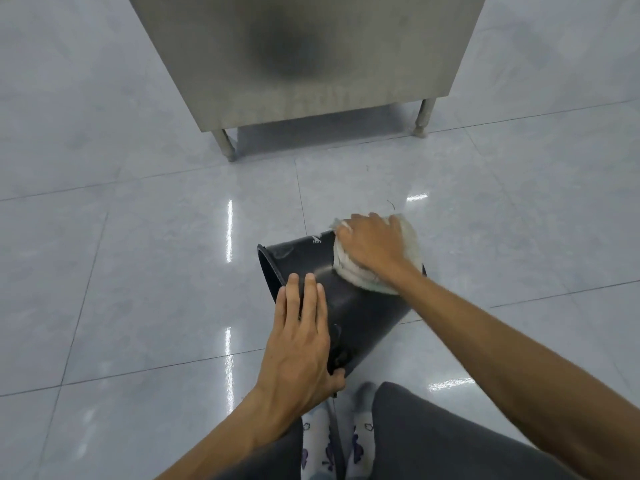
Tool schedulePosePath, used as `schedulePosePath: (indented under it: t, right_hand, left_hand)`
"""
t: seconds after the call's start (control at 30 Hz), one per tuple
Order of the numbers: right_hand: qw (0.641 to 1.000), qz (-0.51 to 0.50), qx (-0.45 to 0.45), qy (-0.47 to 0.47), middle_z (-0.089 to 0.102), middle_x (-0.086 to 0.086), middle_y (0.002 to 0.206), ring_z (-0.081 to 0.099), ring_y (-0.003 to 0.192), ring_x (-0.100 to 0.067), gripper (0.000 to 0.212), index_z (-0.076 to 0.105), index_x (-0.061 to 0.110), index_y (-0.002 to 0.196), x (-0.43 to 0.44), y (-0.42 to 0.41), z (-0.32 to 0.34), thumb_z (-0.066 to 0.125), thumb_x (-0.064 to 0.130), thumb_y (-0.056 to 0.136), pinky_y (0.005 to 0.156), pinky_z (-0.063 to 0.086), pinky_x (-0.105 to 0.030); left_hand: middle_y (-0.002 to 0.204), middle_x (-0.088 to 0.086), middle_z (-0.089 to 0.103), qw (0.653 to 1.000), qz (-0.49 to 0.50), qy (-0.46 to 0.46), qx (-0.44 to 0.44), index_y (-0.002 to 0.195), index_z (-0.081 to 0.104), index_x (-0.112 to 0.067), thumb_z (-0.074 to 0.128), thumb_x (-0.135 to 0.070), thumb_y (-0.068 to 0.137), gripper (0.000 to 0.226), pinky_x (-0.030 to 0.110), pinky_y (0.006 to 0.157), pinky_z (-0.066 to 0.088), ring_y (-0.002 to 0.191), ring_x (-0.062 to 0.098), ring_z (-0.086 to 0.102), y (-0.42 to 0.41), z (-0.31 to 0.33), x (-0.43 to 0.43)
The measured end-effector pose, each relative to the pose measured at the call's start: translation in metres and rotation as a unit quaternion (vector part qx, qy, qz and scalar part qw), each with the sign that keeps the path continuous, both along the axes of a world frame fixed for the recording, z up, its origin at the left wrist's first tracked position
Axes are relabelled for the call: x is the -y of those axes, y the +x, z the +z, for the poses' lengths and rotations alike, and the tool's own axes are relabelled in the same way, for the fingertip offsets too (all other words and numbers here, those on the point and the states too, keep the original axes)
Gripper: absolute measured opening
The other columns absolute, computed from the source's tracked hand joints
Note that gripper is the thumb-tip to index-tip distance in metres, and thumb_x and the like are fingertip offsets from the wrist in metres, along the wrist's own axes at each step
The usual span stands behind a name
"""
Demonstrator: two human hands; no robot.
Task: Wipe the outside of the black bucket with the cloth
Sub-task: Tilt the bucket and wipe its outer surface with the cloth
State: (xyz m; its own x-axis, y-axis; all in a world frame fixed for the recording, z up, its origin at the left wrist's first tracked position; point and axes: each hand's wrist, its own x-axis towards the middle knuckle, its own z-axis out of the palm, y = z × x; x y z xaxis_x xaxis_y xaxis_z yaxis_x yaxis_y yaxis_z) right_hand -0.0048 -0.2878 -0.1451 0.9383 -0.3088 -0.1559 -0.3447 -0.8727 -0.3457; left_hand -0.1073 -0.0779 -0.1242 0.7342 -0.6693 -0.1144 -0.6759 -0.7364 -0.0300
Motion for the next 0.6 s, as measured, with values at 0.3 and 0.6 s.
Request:
schedulePosePath:
  t: [0.3, 0.6]
  right_hand:
    - [0.993, 0.039, 0.108, 0.01, 0.037, 0.003, 0.163, 0.021, 0.156, -0.022, 0.058, 0.038, 0.024, 0.157, -0.048, -0.065, -0.011, 0.021, 0.047, 0.106, 0.127, 0.009, -0.052]
    - [0.993, 0.025, 0.116, 0.004, 0.04, 0.005, 0.162, 0.025, 0.155, -0.022, 0.055, 0.038, 0.026, 0.157, -0.039, -0.071, -0.014, 0.024, 0.046, 0.108, 0.125, 0.014, -0.052]
  left_hand:
    - [0.16, 0.032, 0.017, 1.0, -0.002, -0.027, 0.002, 0.152, 0.025, 0.009, 0.064, -0.069, 0.058, 0.128, 0.06, 0.121, 0.016, 0.151, 0.048, 0.006, 0.009, -0.005, -0.005]
    - [0.162, 0.032, 0.011, 1.0, -0.005, -0.022, -0.003, 0.152, 0.023, 0.01, 0.064, -0.067, 0.062, 0.126, 0.059, 0.122, 0.013, 0.151, 0.047, 0.0, 0.0, -0.002, -0.004]
